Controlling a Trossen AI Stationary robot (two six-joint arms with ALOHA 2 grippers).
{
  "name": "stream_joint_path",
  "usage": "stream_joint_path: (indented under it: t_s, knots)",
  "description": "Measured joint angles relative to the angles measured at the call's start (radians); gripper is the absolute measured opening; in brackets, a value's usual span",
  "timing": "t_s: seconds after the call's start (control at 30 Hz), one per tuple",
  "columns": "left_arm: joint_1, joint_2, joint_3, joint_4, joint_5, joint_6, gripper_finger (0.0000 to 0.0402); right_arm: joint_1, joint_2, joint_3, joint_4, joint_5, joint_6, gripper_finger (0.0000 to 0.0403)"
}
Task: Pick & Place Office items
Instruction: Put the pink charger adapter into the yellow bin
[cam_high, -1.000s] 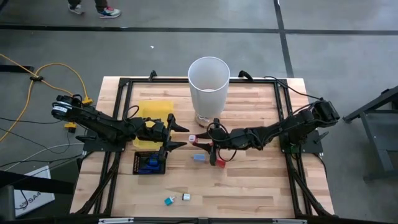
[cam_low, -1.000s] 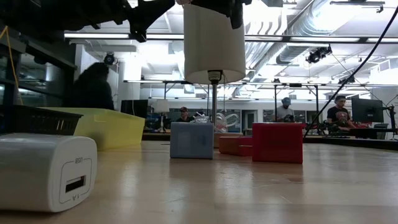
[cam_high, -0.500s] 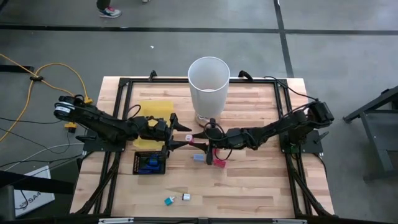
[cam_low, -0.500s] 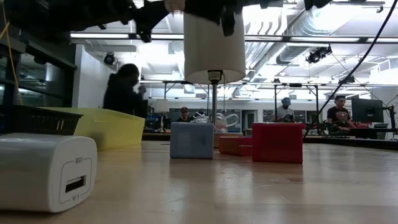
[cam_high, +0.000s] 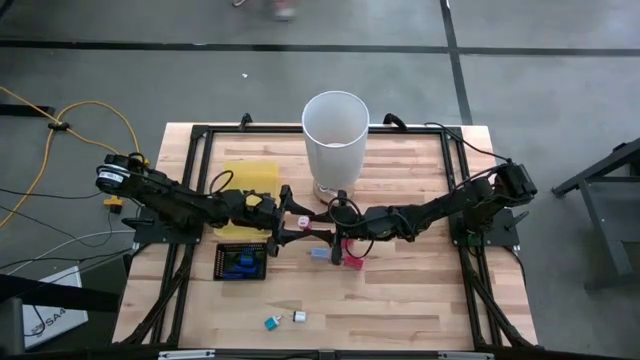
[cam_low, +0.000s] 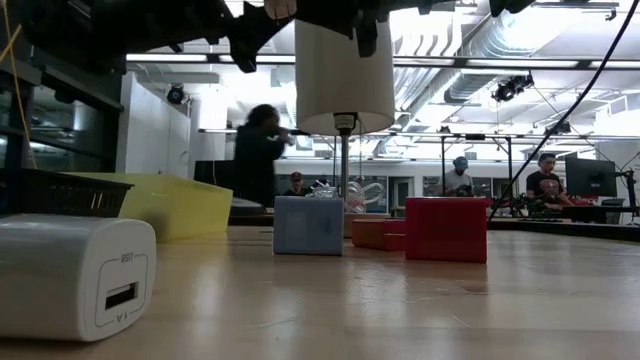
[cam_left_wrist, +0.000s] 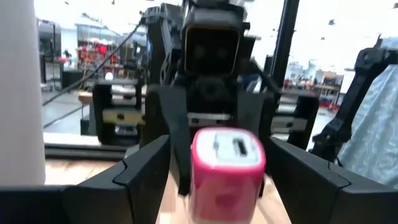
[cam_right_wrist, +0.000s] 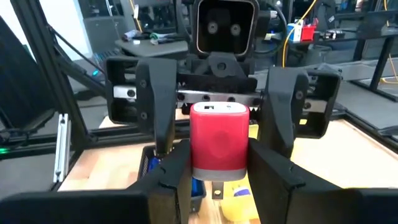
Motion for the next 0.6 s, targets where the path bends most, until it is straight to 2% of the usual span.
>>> stream_joint_path:
  t_s: [0.47, 0.6]
  knots:
    - [0.0, -0.002, 0.0, 0.009, 0.002, 0.0, 0.0254, 0.007, 0.0, 0.0, -0.002, 0.008, 0.001, 0.0114]
    - [0.0, -0.002, 0.0, 0.009, 0.002, 0.0, 0.0241, 0.007, 0.0, 0.0, 0.0, 0.008, 0.001, 0.0113]
